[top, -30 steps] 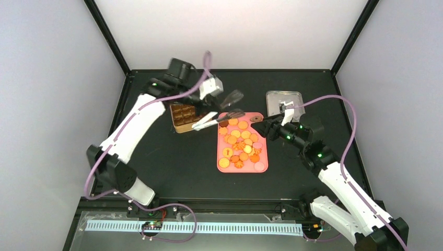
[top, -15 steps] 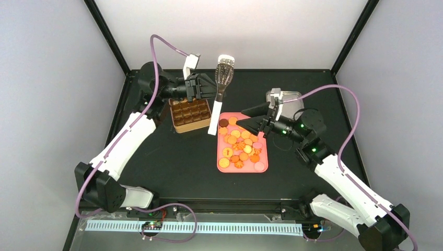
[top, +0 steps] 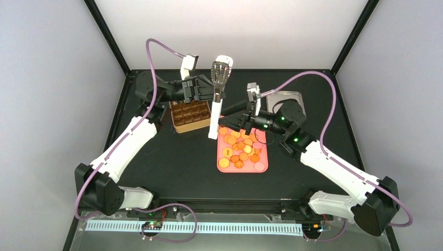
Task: Pack the cookies
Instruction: Pass from the left arm to the right
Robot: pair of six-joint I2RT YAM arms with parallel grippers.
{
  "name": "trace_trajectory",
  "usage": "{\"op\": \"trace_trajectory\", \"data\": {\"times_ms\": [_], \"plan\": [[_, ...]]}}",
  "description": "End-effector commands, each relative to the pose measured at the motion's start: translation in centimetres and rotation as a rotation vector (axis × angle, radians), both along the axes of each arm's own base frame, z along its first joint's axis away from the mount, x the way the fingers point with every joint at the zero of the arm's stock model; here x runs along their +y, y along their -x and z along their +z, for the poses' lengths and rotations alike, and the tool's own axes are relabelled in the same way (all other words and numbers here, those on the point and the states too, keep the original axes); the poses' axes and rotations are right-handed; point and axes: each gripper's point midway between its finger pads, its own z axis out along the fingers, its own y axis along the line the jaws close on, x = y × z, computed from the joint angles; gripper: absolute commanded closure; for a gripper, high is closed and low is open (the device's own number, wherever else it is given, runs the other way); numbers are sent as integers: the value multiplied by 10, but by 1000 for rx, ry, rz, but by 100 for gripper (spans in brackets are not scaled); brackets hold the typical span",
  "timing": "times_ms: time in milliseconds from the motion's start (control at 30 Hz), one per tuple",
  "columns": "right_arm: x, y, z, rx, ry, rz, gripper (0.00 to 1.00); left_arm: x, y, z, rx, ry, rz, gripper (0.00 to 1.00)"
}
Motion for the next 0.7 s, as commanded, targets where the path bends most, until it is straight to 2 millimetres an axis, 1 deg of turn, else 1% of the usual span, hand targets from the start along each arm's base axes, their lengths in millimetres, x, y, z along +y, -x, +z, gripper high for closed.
{"op": "trace_trajectory", "data": {"times_ms": [0, 100, 200, 267, 300, 367, 400, 433, 467, 500, 533, 600, 667], "plan": [[8, -1, 23, -36, -53, -2, 54, 5, 17, 25, -39, 60, -9, 99], [18, -2, 26, -32, -58, 11, 56, 5, 20, 28, -30, 71, -19, 98], [28, -1, 33, -35, -69, 33, 58, 4, 22, 28, -27, 76, -26, 99], [34, 0, 34, -33, -69, 49, 62, 4, 22, 28, -28, 79, -27, 98], [37, 1, 34, -31, -69, 54, 66, 4, 22, 27, -27, 79, -26, 98], [39, -1, 31, -22, -61, 54, 79, 4, 22, 26, -34, 79, -27, 98], [39, -3, 28, -14, -51, 44, 87, 8, 29, 31, -56, 85, -27, 98], [38, -5, 23, -7, -32, 26, 93, 11, 32, 33, -71, 85, -23, 98], [35, -6, 20, -18, -9, -1, 98, 13, 32, 33, -81, 80, -18, 96], [32, -7, 15, -27, 25, -26, 99, 17, 29, 32, -89, 66, -8, 87], [29, -9, 10, -35, 64, -58, 99, 22, 27, 32, -113, 52, 8, 69], [19, -16, -6, -43, 178, -135, 99, 38, 17, 31, -183, -2, 69, 42], [10, -22, -20, -59, 306, -199, 99, 61, 1, 29, -302, -79, 187, 25]]}}
